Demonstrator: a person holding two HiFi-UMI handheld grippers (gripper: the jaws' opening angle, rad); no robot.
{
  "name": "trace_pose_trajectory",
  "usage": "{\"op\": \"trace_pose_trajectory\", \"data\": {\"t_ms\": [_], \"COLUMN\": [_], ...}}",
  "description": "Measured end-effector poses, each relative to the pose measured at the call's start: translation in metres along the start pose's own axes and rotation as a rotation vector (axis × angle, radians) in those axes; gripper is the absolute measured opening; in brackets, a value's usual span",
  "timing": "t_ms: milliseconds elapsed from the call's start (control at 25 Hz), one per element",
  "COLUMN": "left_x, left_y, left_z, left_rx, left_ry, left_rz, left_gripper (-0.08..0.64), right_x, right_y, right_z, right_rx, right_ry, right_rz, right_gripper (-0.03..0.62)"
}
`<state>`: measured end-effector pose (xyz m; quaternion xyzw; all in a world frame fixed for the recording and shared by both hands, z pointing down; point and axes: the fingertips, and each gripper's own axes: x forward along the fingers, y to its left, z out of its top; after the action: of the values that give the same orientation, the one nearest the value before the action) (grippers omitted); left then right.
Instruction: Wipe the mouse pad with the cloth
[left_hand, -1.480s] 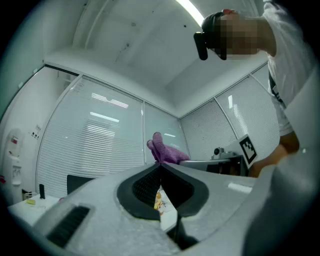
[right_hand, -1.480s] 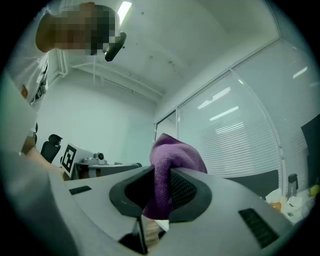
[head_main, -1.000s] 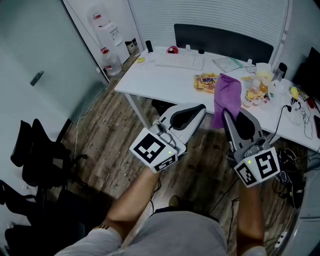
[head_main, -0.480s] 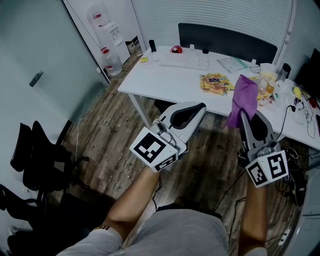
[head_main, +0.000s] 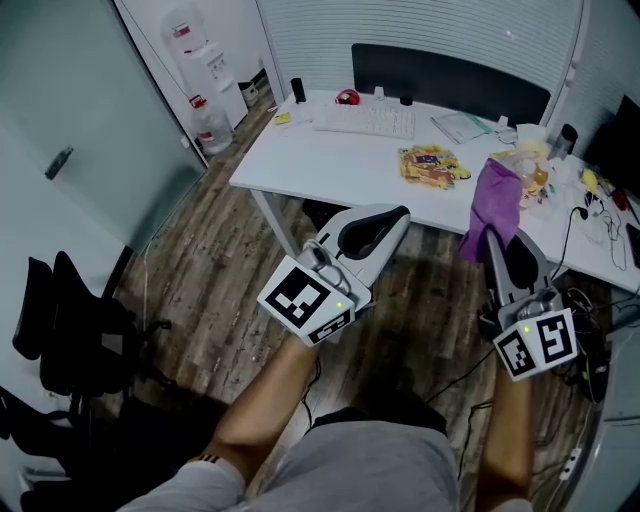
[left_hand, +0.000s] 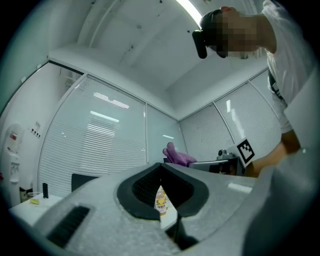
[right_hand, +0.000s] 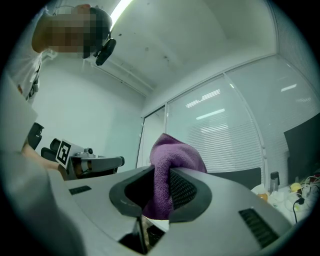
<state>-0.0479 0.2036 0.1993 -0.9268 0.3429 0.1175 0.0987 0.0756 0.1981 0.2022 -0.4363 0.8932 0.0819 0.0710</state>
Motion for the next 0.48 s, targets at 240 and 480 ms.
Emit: {"op": "trace_pose_trajectory", "data": {"t_ms": [240, 480], "left_x": [0.004, 0.006], "left_y": [0.014, 0.027], "left_z": [-0.007, -0.015], "left_rx": [-0.009, -0.004], "left_ry": [-0.002, 0.008], "left_rz": [0.011, 0.029], "left_gripper": [0.015, 0.015], "right_x": [0.01, 0.025], "right_y": [-0.008, -0.018], "right_z": [-0.004, -0.01], "right_rx": [-0.011, -0.011], "right_ry": [0.012, 0.007], "right_rz": [-0.004, 0.002], "right_gripper": [0.069, 0.069]}}
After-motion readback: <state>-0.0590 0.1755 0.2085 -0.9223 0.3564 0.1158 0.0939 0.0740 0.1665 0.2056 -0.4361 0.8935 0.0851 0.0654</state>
